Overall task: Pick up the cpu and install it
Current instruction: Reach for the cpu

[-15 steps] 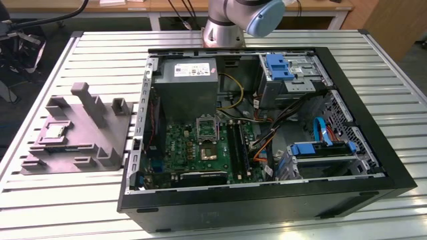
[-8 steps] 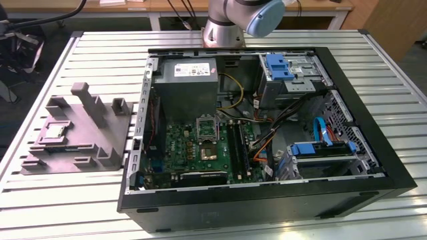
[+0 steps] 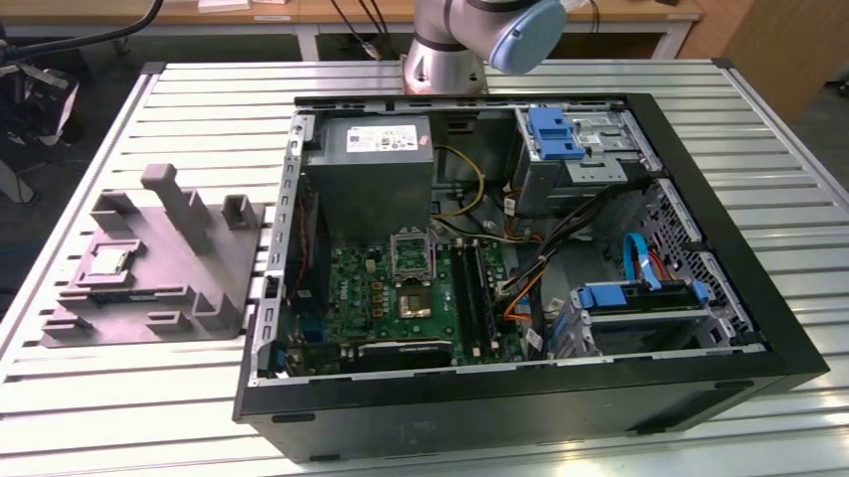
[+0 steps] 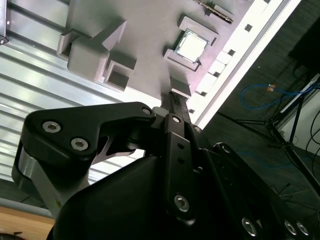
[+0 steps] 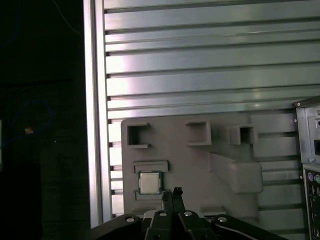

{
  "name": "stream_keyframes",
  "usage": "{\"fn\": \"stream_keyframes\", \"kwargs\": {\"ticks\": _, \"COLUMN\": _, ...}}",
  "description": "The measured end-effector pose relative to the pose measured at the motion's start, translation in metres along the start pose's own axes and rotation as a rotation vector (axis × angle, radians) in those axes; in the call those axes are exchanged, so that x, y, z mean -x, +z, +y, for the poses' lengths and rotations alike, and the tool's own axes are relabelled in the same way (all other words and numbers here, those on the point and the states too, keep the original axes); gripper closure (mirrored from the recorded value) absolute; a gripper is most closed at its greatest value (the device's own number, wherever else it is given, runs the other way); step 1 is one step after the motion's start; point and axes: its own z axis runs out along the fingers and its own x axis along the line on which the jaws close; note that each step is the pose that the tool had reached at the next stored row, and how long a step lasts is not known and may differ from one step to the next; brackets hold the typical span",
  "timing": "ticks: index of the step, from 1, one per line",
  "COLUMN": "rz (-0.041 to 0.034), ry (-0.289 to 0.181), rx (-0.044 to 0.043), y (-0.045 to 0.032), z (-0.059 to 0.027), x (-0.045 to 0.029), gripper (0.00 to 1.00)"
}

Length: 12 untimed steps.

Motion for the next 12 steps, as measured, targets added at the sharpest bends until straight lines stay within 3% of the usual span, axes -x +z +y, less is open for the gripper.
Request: {"fn": "stream_keyframes", "kwargs": {"ticks": 12, "rz": 0.0, "ry": 0.0, "rx": 0.0, "y": 0.0002, "z": -0.0009, "x": -0.0117, "gripper": 0.89}}
